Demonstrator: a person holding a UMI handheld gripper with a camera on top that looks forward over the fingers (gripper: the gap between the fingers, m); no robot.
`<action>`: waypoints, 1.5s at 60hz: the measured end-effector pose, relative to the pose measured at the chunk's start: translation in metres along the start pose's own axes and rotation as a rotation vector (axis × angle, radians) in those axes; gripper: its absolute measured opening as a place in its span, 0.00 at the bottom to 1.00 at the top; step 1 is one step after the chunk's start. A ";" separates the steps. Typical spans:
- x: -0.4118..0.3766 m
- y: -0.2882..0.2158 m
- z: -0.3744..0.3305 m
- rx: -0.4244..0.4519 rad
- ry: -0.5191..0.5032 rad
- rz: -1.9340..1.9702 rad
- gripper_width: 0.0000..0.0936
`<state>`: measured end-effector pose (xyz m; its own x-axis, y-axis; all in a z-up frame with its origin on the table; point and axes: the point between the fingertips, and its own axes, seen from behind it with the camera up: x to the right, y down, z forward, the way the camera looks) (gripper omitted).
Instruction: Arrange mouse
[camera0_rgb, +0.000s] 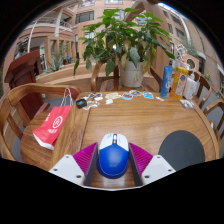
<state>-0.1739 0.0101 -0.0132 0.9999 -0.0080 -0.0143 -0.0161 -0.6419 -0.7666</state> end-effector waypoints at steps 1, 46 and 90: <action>0.002 -0.001 0.002 0.001 0.011 -0.007 0.58; 0.103 -0.156 -0.192 0.431 -0.128 0.009 0.39; 0.208 0.015 -0.123 0.041 0.036 0.051 0.92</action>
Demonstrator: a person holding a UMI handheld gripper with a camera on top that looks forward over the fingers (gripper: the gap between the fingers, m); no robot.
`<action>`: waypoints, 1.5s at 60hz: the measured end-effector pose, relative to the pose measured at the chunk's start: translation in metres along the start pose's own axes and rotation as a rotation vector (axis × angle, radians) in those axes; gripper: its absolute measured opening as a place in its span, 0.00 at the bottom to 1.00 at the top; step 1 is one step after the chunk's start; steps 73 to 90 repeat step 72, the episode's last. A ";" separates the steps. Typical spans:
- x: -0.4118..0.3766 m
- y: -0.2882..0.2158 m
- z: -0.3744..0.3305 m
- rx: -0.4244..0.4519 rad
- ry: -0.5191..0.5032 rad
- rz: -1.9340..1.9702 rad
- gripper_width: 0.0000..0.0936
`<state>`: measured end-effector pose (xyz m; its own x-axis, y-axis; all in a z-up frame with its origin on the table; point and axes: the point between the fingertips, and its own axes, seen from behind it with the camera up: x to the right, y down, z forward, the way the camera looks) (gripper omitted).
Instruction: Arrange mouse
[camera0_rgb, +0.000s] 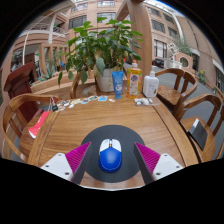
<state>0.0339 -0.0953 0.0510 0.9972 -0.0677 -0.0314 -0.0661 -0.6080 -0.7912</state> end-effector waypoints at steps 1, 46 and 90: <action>0.000 -0.002 -0.006 0.005 0.000 0.000 0.92; -0.010 0.036 -0.180 0.070 0.008 -0.098 0.92; -0.017 0.037 -0.187 0.073 -0.001 -0.111 0.91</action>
